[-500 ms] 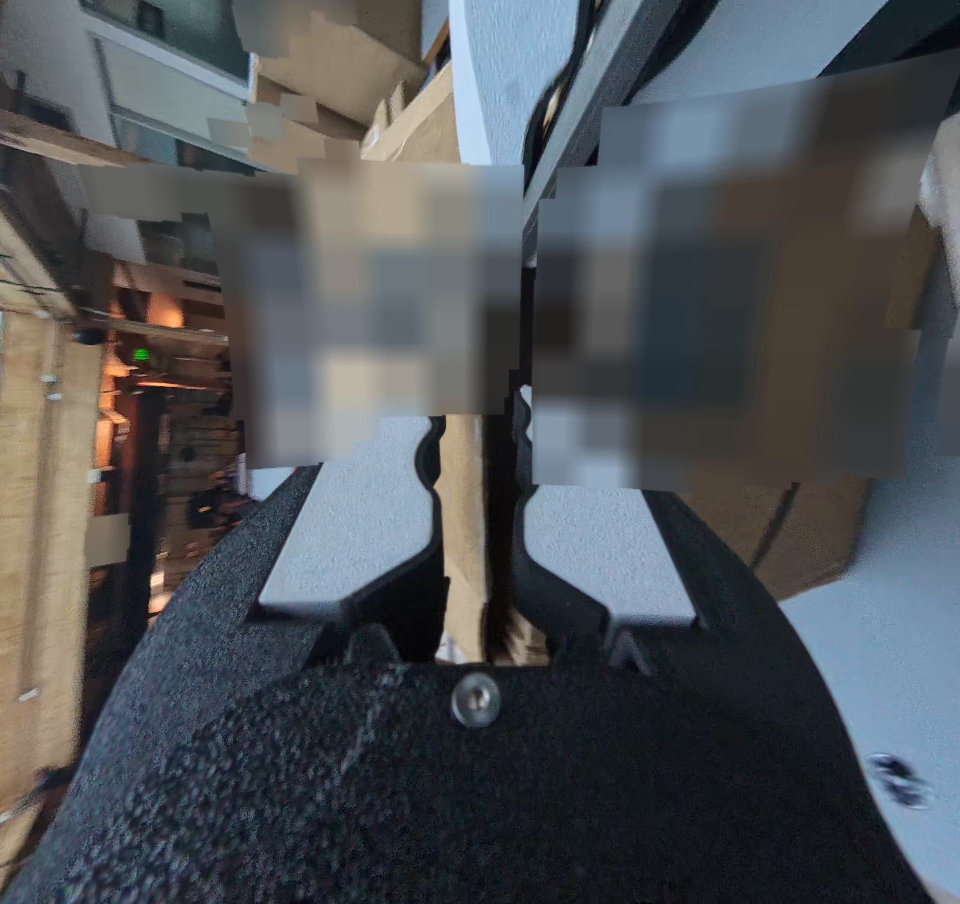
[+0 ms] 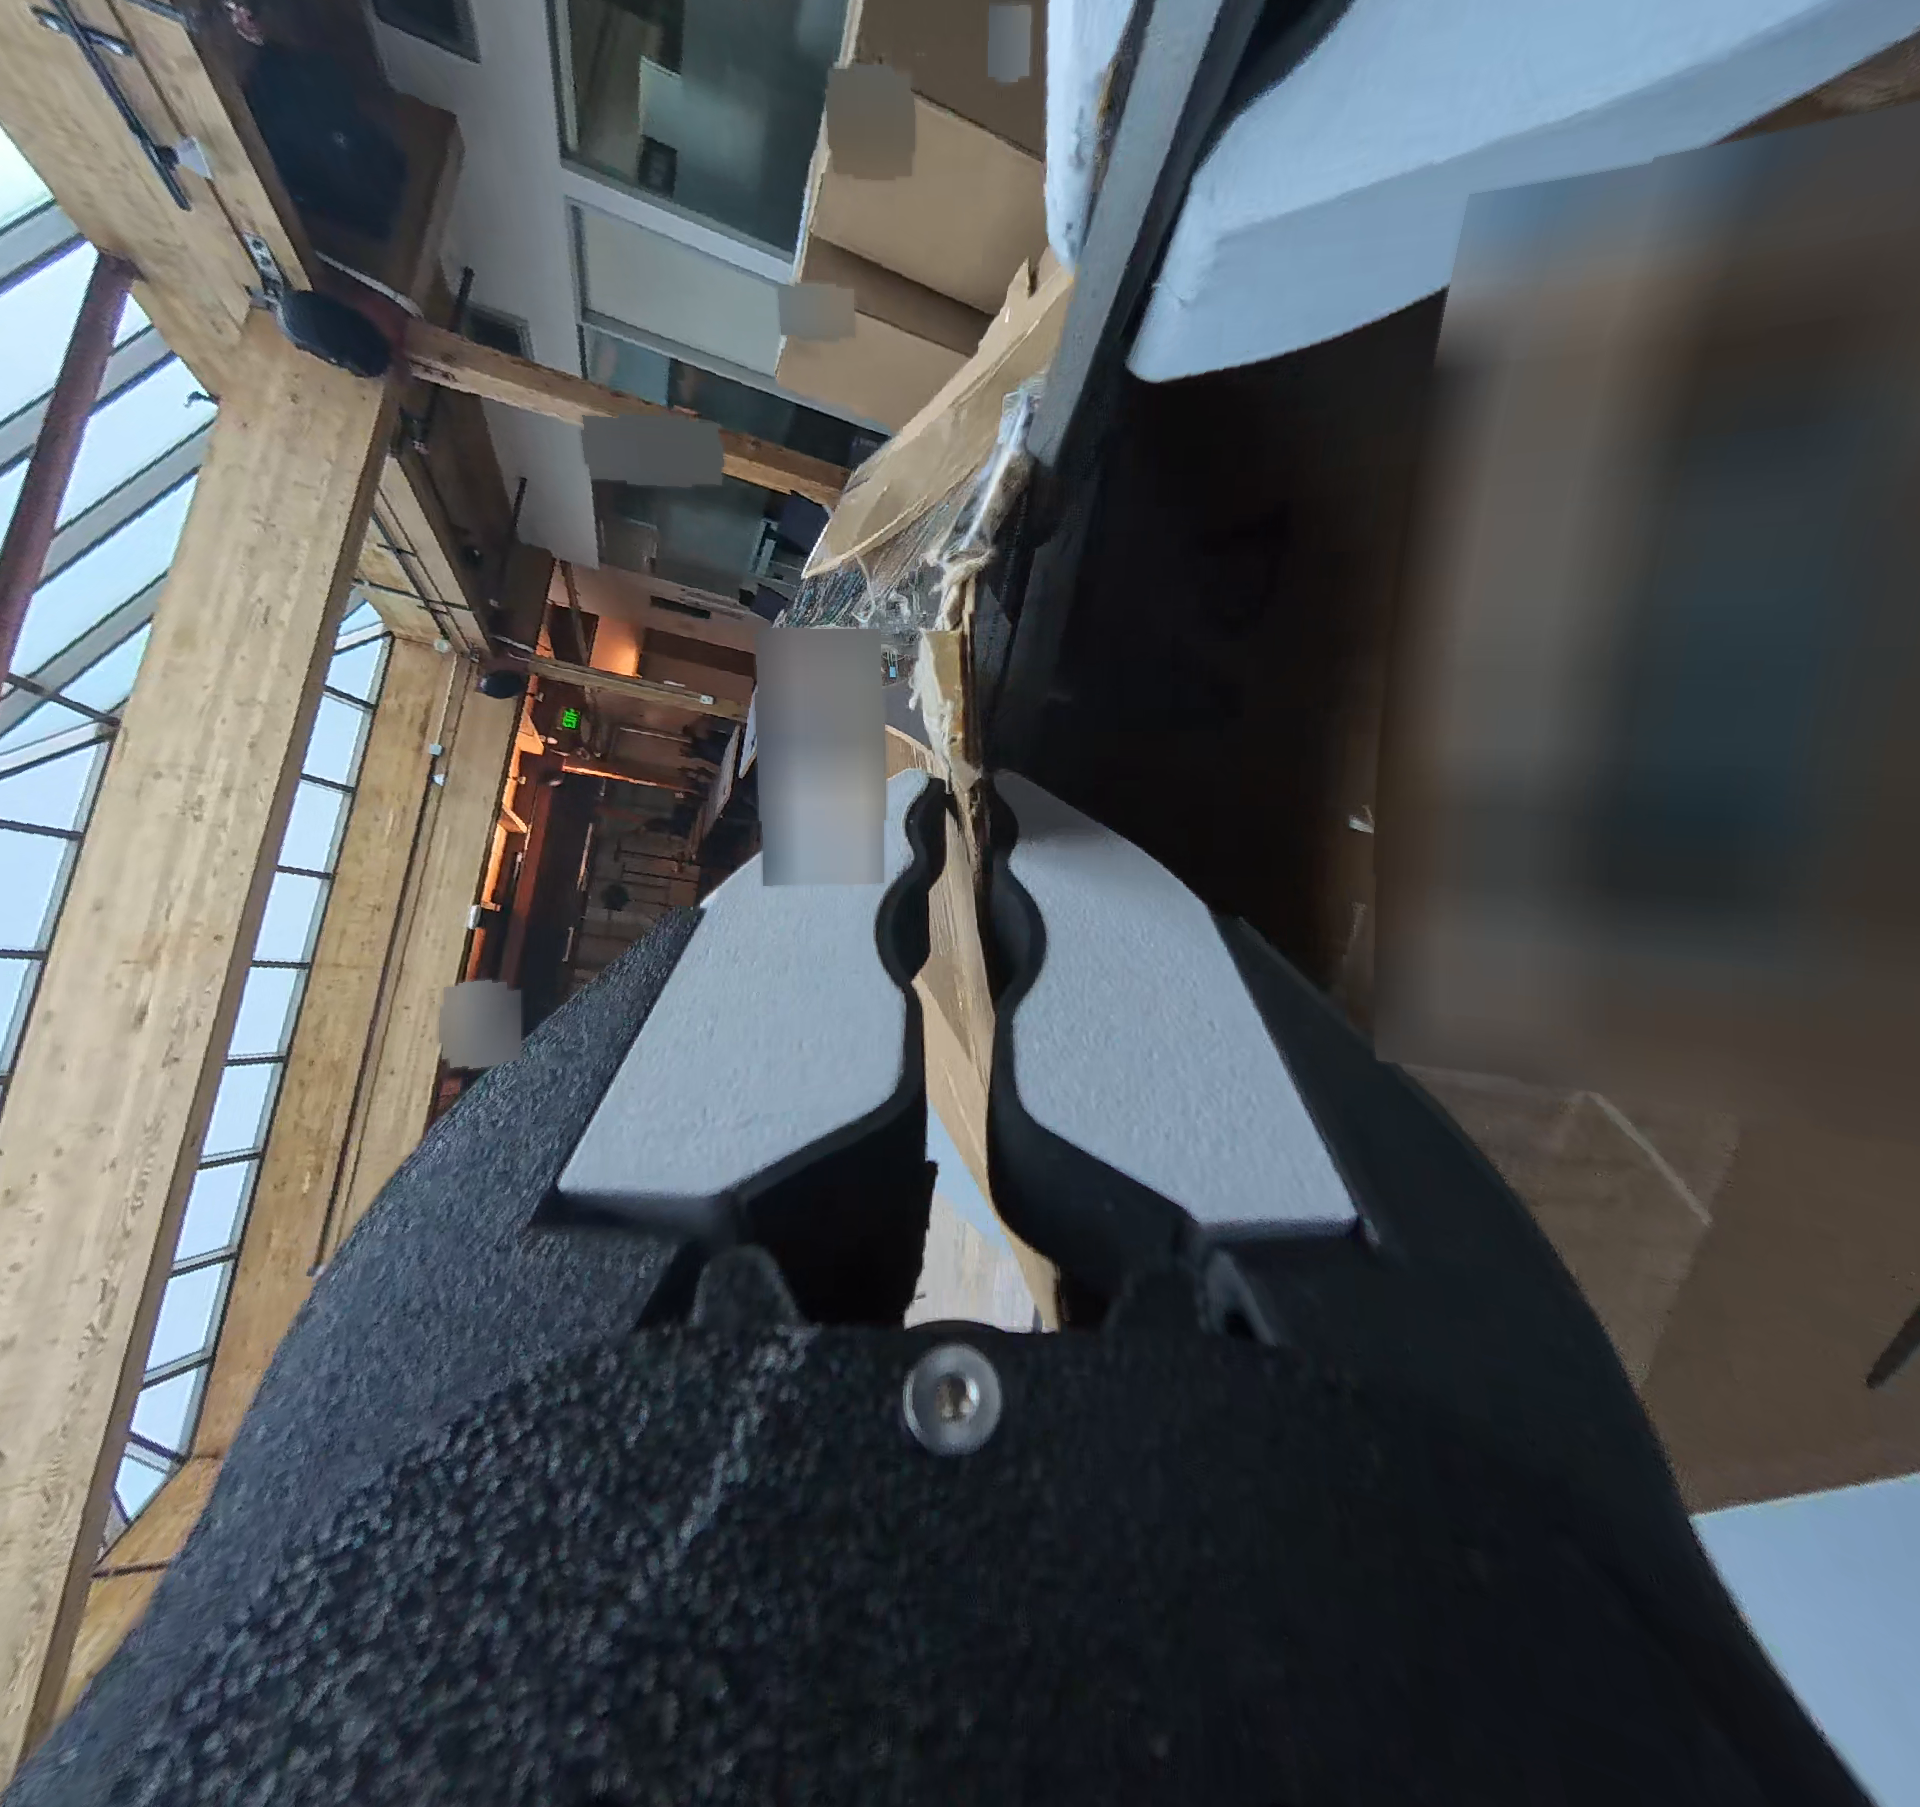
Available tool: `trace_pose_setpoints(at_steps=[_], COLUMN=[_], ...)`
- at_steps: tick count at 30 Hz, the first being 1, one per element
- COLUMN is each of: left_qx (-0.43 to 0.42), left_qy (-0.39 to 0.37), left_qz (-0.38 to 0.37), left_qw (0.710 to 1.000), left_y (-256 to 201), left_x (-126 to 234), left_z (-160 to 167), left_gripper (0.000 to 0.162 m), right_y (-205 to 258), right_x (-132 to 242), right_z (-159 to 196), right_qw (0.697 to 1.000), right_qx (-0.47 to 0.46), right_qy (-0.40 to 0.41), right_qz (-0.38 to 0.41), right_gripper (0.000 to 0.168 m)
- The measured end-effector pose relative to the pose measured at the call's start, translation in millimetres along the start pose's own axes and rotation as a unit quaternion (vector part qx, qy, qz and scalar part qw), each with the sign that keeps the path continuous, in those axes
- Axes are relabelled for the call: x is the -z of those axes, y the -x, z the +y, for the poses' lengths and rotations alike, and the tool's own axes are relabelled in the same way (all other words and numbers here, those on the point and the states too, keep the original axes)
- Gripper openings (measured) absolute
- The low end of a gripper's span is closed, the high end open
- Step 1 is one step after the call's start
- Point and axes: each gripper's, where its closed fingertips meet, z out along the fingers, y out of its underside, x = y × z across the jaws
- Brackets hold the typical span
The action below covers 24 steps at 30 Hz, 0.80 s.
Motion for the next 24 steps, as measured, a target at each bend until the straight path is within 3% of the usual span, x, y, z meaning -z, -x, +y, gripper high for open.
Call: trace_pose_setpoints(at_steps=[4, 8, 12, 17, 21, 24], left_qx=[0.025, 0.034, 0.014, -0.034, -0.03, 0.017], left_qy=[-0.007, -0.022, -0.05, -0.094, -0.122, -0.13], left_qz=[0.019, 0.054, 0.058, 0.044, 0.106, 0.19], left_qw=[0.999, 0.998, 0.997, 0.994, 0.986, 0.973], left_y=[-0.9, -6.6, -12.9, -15.3, -27.6, -32.8], left_x=[0.1, 1.0, 2.6, 3.6, 6.5, 19.5], left_z=[-1.0, -1.0, 1.4, -4.3, -2.0, 2.5], left_gripper=[0.005, 0.008, 0.007, 0.008, 0.013, 0.018], right_y=[3.3, -5.4, -45.7, -51.5, -47.4, -38.9], right_x=[1.3, 17.8, 22.6, -39.8, -83.6, -94.9], right_z=[-4.2, -17.3, -32.3, -5.1, 13.6, 10.7], right_qw=[0.998, 0.981, 0.965, 0.936, 0.921, 0.904], right_qx=[-0.06, -0.193, -0.26, -0.301, -0.227, -0.233], right_qy=[0.006, -0.013, -0.016, 0.166, 0.297, 0.326], right_qz=[0.02, 0.004, 0.025, -0.077, -0.112, -0.149], right_gripper=[0.006, 0.006, 0.006, 0.006, 0.007, 0.006])
